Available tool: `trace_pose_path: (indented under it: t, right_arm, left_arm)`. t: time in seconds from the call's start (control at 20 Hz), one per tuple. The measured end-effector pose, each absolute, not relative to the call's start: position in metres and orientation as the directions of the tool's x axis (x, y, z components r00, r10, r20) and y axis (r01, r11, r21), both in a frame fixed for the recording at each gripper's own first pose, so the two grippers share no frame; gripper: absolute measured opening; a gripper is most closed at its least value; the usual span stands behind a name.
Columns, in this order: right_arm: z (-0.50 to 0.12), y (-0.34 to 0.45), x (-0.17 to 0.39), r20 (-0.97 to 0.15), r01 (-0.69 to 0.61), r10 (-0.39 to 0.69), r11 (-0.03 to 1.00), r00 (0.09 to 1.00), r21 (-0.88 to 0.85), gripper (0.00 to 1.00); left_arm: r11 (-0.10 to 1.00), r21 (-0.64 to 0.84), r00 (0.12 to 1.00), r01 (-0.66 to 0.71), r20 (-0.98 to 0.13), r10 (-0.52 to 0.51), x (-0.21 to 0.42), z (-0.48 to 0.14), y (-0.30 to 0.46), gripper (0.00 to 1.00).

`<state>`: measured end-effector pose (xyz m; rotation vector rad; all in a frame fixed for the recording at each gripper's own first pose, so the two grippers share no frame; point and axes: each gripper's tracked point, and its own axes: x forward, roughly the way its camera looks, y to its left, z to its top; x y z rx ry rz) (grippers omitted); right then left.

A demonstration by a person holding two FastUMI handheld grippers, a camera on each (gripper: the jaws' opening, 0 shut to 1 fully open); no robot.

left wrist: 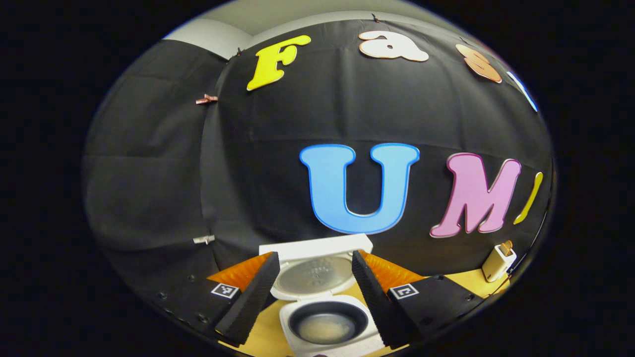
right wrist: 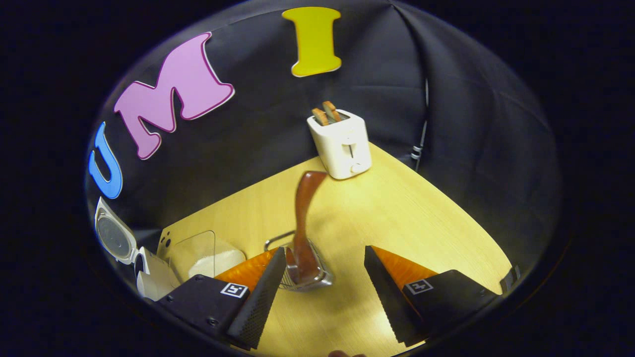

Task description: Close the left gripper, press the button to open the rice cooker; take a wooden spoon from the chopstick holder with the right hand, scoop a spoonful of rice and pour it into the rice cooker, then put the wooden spoon back into the chopstick holder.

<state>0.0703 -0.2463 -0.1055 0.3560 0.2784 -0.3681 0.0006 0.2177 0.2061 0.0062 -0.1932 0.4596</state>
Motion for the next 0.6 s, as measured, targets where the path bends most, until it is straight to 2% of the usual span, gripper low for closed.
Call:
trace_pose_path:
  t: [0.15, 0.25, 0.6]
  right_arm:
    - [-0.123, -0.249, 0.035, -0.366, 0.434, -0.322, 0.855, 0.873, 0.285, 0.99]
    - [-0.129, -0.25, 0.011, -0.381, 0.454, -0.345, 0.857, 0.858, 0.244, 0.98]
    - [-0.118, -0.225, -0.053, -0.359, 0.524, -0.431, 0.822, 0.828, 0.221, 0.99]
  left_arm:
    - [0.874, 0.049, 0.87, -0.483, 0.135, 0.474, 0.027, 0.216, 0.246, 0.95]
    - [0.883, 0.064, 0.882, -0.465, 0.125, 0.455, 0.051, 0.223, 0.256, 0.94]
    - [0.935, -0.073, 0.933, -0.347, 0.073, 0.352, 0.14, 0.219, 0.288, 0.91]
